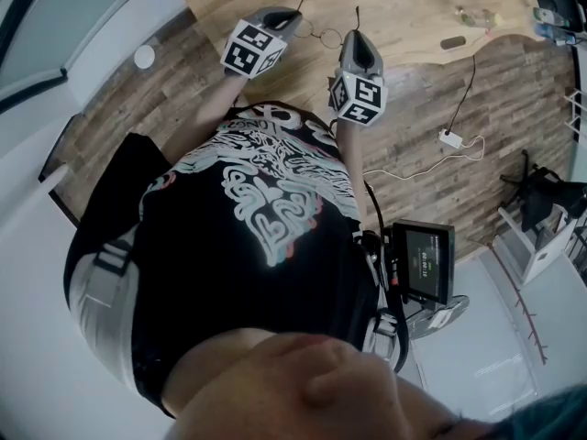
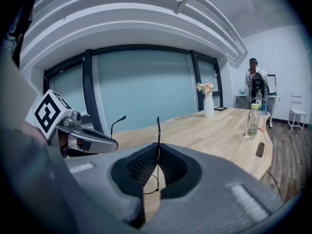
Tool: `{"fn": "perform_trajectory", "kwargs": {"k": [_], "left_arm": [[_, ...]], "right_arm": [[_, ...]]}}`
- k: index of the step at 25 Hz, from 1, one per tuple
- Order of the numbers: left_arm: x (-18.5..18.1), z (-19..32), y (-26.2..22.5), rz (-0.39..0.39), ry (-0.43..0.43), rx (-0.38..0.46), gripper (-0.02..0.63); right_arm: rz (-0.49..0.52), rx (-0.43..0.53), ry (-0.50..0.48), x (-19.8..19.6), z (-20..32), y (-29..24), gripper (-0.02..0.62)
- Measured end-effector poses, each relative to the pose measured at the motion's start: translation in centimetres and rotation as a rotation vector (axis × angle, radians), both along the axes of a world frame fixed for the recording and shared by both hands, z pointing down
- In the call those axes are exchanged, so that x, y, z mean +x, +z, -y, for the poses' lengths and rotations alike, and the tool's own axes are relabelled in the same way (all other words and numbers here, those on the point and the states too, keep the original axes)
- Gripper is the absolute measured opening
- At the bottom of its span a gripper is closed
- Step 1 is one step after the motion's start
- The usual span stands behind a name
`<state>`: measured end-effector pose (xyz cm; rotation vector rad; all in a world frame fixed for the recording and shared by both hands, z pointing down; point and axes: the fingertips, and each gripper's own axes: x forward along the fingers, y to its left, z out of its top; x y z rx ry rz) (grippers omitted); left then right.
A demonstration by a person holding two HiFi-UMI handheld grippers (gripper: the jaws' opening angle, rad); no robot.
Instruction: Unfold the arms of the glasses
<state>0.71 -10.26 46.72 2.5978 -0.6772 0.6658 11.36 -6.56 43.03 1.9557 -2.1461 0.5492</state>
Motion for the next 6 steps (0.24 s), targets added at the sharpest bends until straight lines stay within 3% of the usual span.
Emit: {"fn": "perform_trajectory", "kwargs": {"k": [6], "left_arm": [[0.49,-0.39,0.33,0.005,0.016,0.005,-0.009]], "right_arm": [[-0.002,-0.009,-0.004,0.33,-0.30,0.56,0.006]]}}
